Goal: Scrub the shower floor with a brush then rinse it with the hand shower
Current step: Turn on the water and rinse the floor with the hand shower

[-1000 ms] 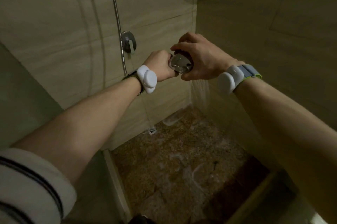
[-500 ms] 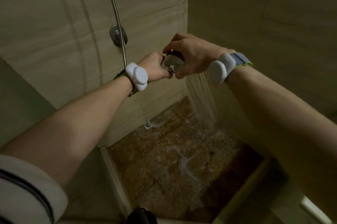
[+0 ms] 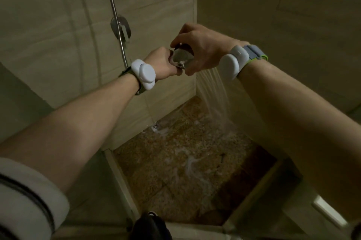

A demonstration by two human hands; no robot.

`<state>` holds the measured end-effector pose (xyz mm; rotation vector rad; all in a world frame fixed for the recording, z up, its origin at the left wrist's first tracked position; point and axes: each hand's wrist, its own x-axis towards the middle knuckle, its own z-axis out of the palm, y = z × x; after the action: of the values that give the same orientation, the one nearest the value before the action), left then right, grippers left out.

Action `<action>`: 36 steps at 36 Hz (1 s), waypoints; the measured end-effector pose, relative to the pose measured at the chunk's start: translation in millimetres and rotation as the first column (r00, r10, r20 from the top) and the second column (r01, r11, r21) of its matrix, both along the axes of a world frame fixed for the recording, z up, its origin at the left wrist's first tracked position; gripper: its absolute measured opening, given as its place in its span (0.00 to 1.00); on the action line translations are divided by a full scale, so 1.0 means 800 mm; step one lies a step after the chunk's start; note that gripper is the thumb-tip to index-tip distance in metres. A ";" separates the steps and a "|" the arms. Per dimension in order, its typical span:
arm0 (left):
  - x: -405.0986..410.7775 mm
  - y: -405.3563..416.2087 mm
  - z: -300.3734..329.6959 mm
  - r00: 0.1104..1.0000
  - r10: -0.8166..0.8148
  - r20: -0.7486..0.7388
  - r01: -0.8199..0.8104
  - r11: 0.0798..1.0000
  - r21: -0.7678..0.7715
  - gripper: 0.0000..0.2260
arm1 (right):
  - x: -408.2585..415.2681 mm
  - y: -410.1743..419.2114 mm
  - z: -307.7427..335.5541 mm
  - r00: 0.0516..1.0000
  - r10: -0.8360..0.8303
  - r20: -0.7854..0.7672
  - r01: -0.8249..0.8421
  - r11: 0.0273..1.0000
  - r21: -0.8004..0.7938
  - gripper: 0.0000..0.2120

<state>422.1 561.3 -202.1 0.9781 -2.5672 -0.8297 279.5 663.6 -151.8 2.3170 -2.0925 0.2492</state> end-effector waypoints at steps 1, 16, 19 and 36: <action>0.000 0.002 0.001 1.000 -0.010 0.007 0.010 1.000 0.019 0.07 | 0.000 0.000 0.001 1.000 -0.001 -0.006 0.001 1.000 0.004 0.38; 0.000 0.016 -0.001 0.997 -0.077 0.030 0.073 0.993 0.095 0.05 | 0.005 0.011 0.009 0.999 -0.006 -0.048 0.010 0.996 0.085 0.37; 0.001 0.016 0.001 0.998 -0.062 0.028 0.060 0.996 0.062 0.08 | 0.007 0.011 0.012 0.999 -0.004 -0.046 0.008 0.996 0.089 0.36; -0.003 0.014 0.005 0.999 -0.051 -0.007 0.052 0.996 0.070 0.12 | 0.007 0.012 0.019 0.998 -0.014 -0.053 0.017 0.998 0.060 0.36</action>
<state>419.9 572.2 -198.2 0.9322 -2.5849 -0.9412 285.0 672.9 -136.5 2.3121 -2.1213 0.1241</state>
